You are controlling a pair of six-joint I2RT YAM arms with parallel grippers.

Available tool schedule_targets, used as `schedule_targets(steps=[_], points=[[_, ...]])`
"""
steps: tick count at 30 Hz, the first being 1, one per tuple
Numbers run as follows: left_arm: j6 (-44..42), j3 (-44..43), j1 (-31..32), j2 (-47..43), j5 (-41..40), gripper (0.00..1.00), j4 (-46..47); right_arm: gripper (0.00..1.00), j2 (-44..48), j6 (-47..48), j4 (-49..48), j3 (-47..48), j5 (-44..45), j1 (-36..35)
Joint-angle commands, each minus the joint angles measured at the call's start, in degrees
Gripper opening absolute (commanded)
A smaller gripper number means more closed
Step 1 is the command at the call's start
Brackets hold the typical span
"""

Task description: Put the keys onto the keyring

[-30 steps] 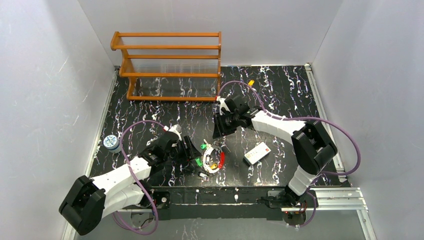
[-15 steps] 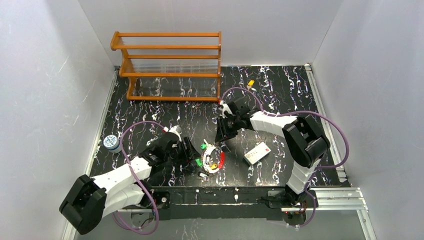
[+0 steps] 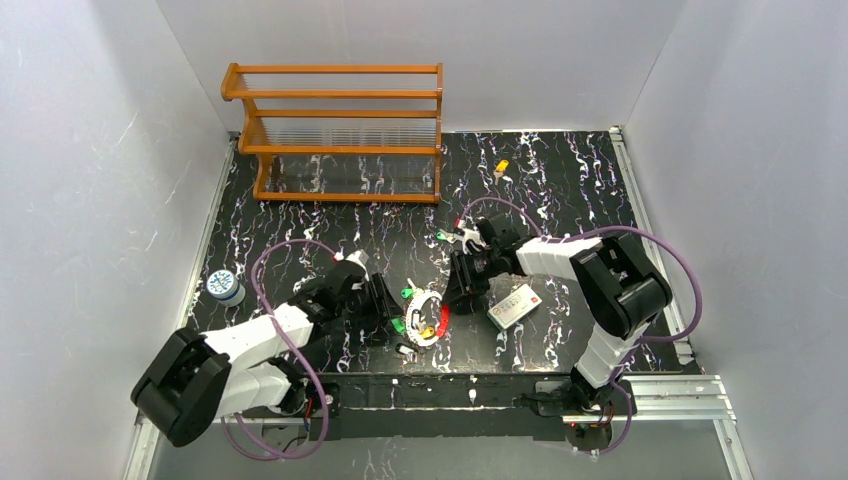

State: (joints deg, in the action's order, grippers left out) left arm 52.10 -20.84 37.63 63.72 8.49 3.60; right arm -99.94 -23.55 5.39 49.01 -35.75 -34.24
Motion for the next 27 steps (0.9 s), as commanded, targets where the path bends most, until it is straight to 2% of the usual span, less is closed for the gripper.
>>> schedule_targets(steps=[1, 6, 9, 12, 18, 21, 25, 27], points=[[-1.1, -3.0, 0.6, 4.2, 1.5, 0.45, 1.5, 0.37, 1.2, -0.7, -1.6, -3.7, -4.4, -0.3], [-3.4, -6.5, 1.7, 12.1, 1.5, 0.31, 0.8, 0.30, 2.1, -3.0, -4.4, -6.6, -7.6, -0.4], [-4.7, -9.6, 2.0, 15.5, -1.8, 0.24, -2.7, 0.28, 1.9, -5.3, -7.4, -7.9, -8.7, -1.4], [-6.4, -13.4, 2.0, 17.9, -6.6, 0.21, -8.2, 0.24, 0.5, -9.3, -11.8, -8.6, -9.3, -4.9], [-12.9, -22.7, 2.0, 24.0, -10.6, 0.20, -15.1, 0.23, -2.2, -15.8, -17.9, -5.2, -8.1, -12.5], [-15.7, -27.5, 2.0, 25.3, -14.1, 0.22, -20.2, 0.23, -2.6, -16.1, -17.4, -2.2, -7.3, -14.2], [-18.8, -31.2, 2.0, 22.6, -21.1, 0.36, -26.1, 0.25, 0.9, -13.9, -14.2, -2.7, -4.4, -12.9], [-19.9, -30.7, 2.0, 19.9, -22.0, 0.41, -26.7, 0.27, 3.3, -12.3, -12.4, -4.1, -3.9, -10.9]])
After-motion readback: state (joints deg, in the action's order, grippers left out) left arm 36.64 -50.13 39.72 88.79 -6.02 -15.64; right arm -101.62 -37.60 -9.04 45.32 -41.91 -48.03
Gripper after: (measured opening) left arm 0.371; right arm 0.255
